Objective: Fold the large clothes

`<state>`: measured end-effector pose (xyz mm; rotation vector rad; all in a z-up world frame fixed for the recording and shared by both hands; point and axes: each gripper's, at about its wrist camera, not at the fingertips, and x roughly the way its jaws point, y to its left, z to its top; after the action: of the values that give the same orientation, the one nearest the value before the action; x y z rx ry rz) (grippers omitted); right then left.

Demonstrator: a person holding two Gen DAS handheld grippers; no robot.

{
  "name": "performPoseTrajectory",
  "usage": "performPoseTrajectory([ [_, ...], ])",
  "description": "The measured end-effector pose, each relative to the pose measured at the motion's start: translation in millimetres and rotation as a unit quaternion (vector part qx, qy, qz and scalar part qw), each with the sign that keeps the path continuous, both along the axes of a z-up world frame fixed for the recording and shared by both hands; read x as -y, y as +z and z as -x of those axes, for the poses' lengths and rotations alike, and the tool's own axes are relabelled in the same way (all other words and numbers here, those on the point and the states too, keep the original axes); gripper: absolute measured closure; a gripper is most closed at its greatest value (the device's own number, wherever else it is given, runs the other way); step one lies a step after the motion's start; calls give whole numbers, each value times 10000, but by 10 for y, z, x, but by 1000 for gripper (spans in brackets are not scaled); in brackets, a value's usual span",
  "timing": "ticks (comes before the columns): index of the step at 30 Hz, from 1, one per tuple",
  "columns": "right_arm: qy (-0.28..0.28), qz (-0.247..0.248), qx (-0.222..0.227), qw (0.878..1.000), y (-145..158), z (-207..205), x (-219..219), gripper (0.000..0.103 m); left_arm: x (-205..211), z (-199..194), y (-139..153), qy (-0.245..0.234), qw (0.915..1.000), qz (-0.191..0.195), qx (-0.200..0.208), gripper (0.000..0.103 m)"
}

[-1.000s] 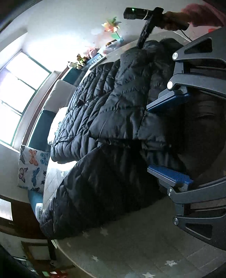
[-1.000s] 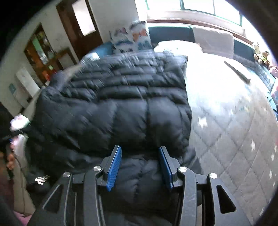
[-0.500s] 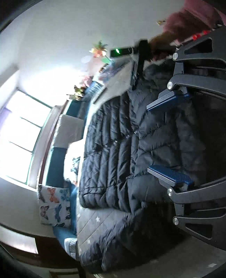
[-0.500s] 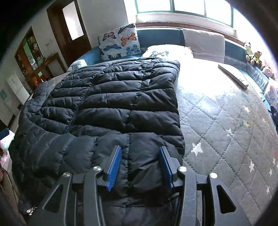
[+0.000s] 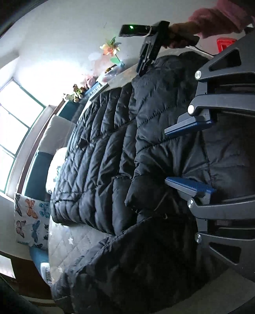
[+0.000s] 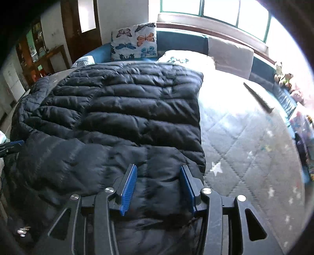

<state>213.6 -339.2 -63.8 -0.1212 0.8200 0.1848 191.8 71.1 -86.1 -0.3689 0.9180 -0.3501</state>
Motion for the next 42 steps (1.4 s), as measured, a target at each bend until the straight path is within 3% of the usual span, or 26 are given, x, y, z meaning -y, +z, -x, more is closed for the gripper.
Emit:
performPoseTrajectory([
  [6,1135,12,232,9933,340,399,-716,53,-349,260,327,241,9991,21,349,56],
  [10,1923,152,180,9811,302,542,-1286,53,-849,328,463,935,9948,-81,402,51],
  [14,2470,347,97,9683,152,565,-1714,53,-1429,297,505,1719,9844,-231,300,51],
  [18,2535,579,-261,9653,-133,434,-1887,53,-1943,105,361,2189,9757,-63,-57,51],
  [20,2505,431,-410,9663,-206,364,-1849,52,-2145,-2,253,2371,9712,100,-227,51],
  [26,2571,222,-501,9648,-217,308,-1789,51,-2531,-247,-107,2393,9626,1230,-332,48],
  [27,2585,242,-490,9645,-226,304,-1792,50,-2557,-266,-149,2440,9613,1232,-347,45],
  [35,2595,224,-474,9643,-227,333,-1813,49,-2654,-518,-323,2683,9569,951,-571,44],
  [42,2586,228,-465,9646,-238,320,-1810,49,-3047,-739,-360,3091,9370,1597,-322,45],
])
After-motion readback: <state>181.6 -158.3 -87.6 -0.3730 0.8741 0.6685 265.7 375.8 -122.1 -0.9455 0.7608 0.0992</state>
